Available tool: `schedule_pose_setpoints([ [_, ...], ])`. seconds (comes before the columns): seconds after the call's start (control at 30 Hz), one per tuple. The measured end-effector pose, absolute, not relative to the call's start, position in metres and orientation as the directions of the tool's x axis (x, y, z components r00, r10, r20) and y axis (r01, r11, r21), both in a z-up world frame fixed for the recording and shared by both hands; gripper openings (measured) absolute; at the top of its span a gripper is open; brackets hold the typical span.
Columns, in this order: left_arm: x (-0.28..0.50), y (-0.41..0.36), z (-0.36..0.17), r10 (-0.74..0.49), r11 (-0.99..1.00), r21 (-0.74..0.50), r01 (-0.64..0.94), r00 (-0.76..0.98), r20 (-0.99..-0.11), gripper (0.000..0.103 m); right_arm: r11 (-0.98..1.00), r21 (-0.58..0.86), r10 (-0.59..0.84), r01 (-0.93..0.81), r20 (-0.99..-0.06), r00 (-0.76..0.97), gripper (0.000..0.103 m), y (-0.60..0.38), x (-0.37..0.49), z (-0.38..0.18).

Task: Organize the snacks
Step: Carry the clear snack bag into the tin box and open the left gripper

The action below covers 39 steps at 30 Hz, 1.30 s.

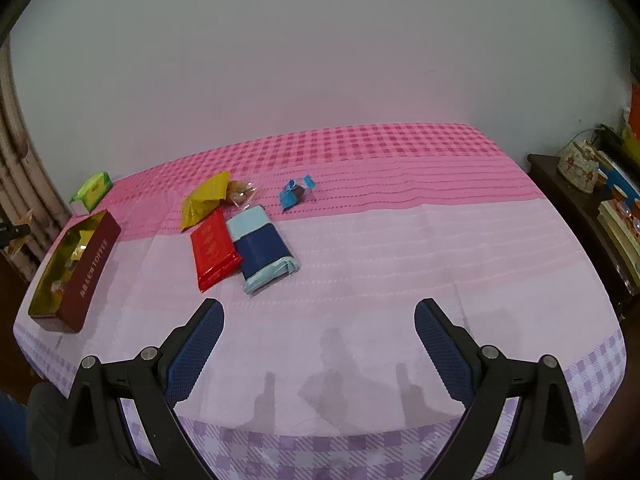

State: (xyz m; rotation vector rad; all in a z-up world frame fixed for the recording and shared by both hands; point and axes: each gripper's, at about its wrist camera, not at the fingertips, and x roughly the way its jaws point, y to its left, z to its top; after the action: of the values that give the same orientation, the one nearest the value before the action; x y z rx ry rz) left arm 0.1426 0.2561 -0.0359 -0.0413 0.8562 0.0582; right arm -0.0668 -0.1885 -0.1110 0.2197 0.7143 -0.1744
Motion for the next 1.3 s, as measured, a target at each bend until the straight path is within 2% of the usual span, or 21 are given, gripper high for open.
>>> schedule_pose_setpoints([
  [0.4, 0.139, 0.269, -0.102, 0.021, 0.994, -0.04, -0.098, 0.549, -0.835, 0.041, 0.967, 0.122, -0.078, 0.222, -0.692, 0.718, 0.095, -0.183, -0.06, -0.122],
  [0.77, 0.129, 0.273, -0.149, 0.051, 0.988, -0.029, -0.153, 0.494, -0.868, 0.041, 0.969, 0.122, -0.067, 0.215, -0.71, 0.701, 0.095, -0.179, -0.056, -0.131],
  [1.13, 0.127, 0.272, -0.153, 0.054, 0.989, -0.024, -0.147, 0.506, -0.861, 0.041, 0.974, 0.106, -0.066, 0.201, -0.715, 0.696, 0.095, -0.175, -0.054, -0.133],
  [1.3, 0.113, 0.275, -0.138, 0.043, 0.989, -0.05, -0.142, 0.584, -0.811, 0.066, 0.977, 0.092, -0.07, 0.19, -0.709, 0.702, 0.095, -0.174, -0.057, -0.135],
])
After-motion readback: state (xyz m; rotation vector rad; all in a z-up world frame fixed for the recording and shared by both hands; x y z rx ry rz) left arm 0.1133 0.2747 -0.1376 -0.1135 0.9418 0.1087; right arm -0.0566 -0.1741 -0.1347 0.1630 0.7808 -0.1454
